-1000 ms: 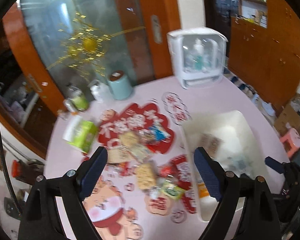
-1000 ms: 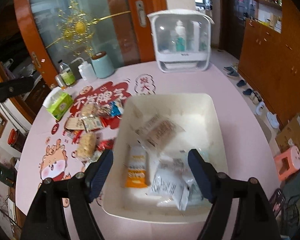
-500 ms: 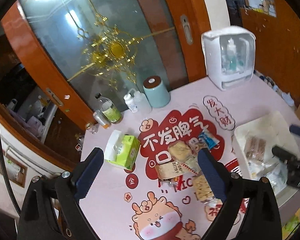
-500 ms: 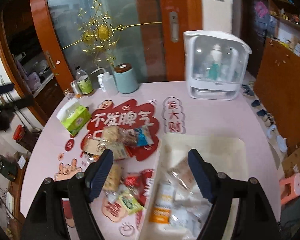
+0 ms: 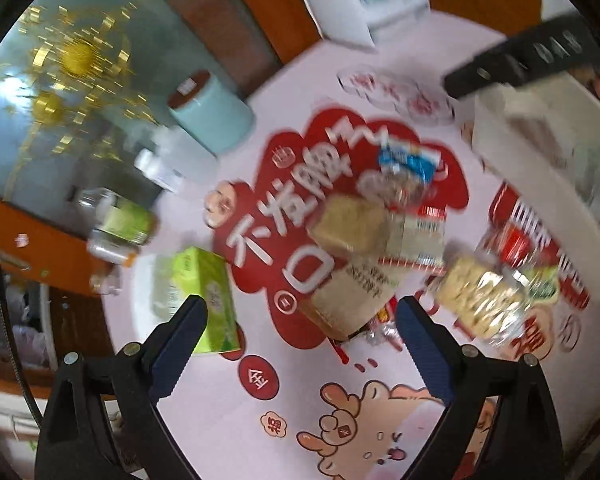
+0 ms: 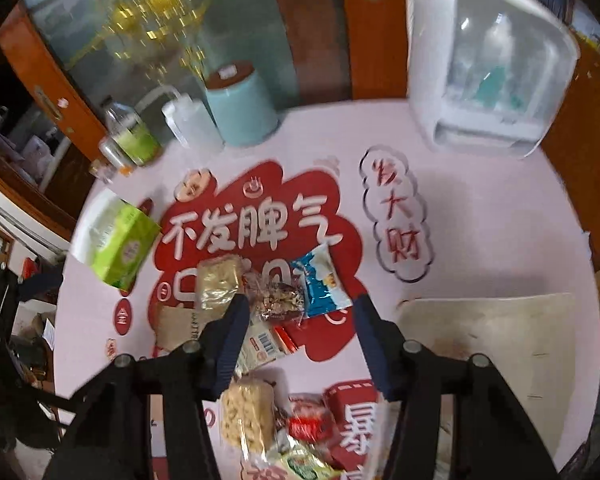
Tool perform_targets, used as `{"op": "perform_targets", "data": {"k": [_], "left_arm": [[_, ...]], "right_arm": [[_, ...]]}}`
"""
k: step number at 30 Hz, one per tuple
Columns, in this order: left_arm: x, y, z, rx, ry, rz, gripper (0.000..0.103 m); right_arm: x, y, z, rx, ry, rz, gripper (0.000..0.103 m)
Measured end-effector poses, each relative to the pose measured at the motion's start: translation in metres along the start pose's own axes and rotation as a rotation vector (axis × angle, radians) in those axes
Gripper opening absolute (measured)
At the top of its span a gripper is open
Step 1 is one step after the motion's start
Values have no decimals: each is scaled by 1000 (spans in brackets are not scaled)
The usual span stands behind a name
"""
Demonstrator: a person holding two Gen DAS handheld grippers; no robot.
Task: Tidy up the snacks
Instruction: 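Move both tools back over the snack pile, then grasp the blue wafer packet with the right tool while the left tool grasps the brown soda-cracker bag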
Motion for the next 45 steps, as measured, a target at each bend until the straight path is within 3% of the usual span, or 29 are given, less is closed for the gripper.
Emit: {"op": "perform_targets", "data": {"k": [9, 19, 23, 26, 28, 29, 31, 36, 45], "left_arm": [[-10, 68, -22, -198, 112, 62, 94], [3, 117, -34, -318, 113, 121, 94], [5, 130, -40, -332, 140, 134, 94], [6, 140, -40, -329, 157, 149, 94], [7, 145, -39, -329, 159, 152, 93], [8, 146, -39, -343, 154, 153, 90], [10, 147, -39, -353, 146, 144, 74], [13, 143, -40, -329, 117, 114, 63], [-17, 94, -30, -304, -6, 77, 55]], "right_arm": [[0, 98, -4, -25, 84, 188, 54], [3, 145, -6, -93, 95, 243, 54], [4, 154, -8, -105, 80, 253, 54], [3, 157, -10, -117, 74, 251, 40], [4, 158, -10, -116, 72, 249, 39], [4, 158, -8, -120, 62, 244, 36], [4, 158, -5, -137, 40, 235, 34], [0, 158, 2, -160, 22, 224, 29], [-14, 114, -1, -36, 78, 190, 28]]}}
Point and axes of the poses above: each gripper's, at about its wrist camera, not at the fingertips, and y roughly the way its jaws point, z to its left, x to its top, the point moved 4 cm from there along y, roughly the way its jaws point, and after that the axes turned 8 degrees about y, right-handed, at the moved point
